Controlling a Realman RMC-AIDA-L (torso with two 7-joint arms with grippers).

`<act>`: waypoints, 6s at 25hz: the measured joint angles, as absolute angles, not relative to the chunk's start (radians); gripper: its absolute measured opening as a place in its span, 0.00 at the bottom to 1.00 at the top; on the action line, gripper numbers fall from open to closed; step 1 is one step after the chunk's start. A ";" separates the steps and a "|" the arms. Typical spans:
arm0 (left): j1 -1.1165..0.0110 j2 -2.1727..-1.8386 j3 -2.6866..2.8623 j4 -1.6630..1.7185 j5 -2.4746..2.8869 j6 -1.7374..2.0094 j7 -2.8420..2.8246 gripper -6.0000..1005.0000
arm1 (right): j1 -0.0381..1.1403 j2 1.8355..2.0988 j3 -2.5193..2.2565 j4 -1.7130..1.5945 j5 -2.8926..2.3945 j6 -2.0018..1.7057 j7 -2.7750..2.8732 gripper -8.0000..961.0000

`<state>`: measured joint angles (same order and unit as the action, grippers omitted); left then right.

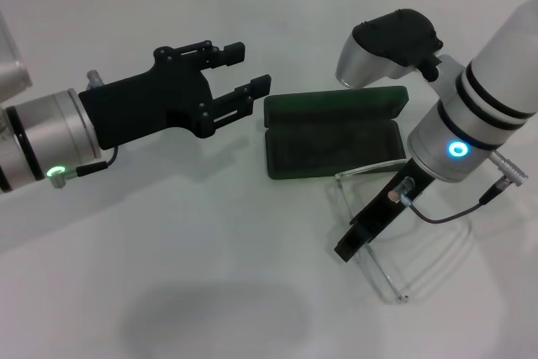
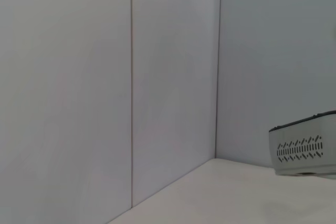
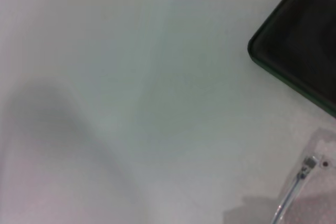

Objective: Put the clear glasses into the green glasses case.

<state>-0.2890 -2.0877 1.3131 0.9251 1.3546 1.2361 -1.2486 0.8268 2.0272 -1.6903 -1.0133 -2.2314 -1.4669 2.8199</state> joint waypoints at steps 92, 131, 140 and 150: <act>-0.611 -2.019 1.317 0.407 1.097 1.515 -1.308 0.55 | 0.421 2.019 -1.035 -0.623 -1.619 -1.830 1.032 0.13; -0.758 -2.076 1.313 0.579 1.483 1.567 -1.725 0.55 | 0.386 2.023 -1.051 -0.492 -1.601 -1.768 0.548 0.13; -0.787 -2.066 1.316 0.580 1.541 1.572 -1.860 0.55 | 0.381 2.023 -1.048 -0.494 -1.595 -1.794 0.498 0.13; -0.807 -2.068 1.319 0.581 1.606 1.594 -1.974 0.54 | 0.380 2.020 -1.042 -0.502 -1.594 -1.811 0.476 0.13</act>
<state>-0.8069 -2.0685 1.3189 0.5809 1.6063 1.5939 -1.9740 0.3803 2.0196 -1.0420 -0.5021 -1.5938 -1.8111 0.4763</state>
